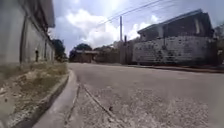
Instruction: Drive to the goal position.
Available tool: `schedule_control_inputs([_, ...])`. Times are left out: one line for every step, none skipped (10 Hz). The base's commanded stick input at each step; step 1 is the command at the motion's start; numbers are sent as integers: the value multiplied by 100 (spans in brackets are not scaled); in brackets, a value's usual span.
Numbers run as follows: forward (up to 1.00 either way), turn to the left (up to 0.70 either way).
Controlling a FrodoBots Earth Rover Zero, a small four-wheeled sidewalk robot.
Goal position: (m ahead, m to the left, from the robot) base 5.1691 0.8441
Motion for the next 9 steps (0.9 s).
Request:
schedule_control_inputs([100,40])
schedule_control_inputs([100,40])
schedule_control_inputs([100,28])
schedule_control_inputs([100,3])
schedule_control_inputs([100,2])
schedule_control_inputs([100,2])
schedule_control_inputs([100,0])
schedule_control_inputs([100,0])
schedule_control_inputs([100,0])
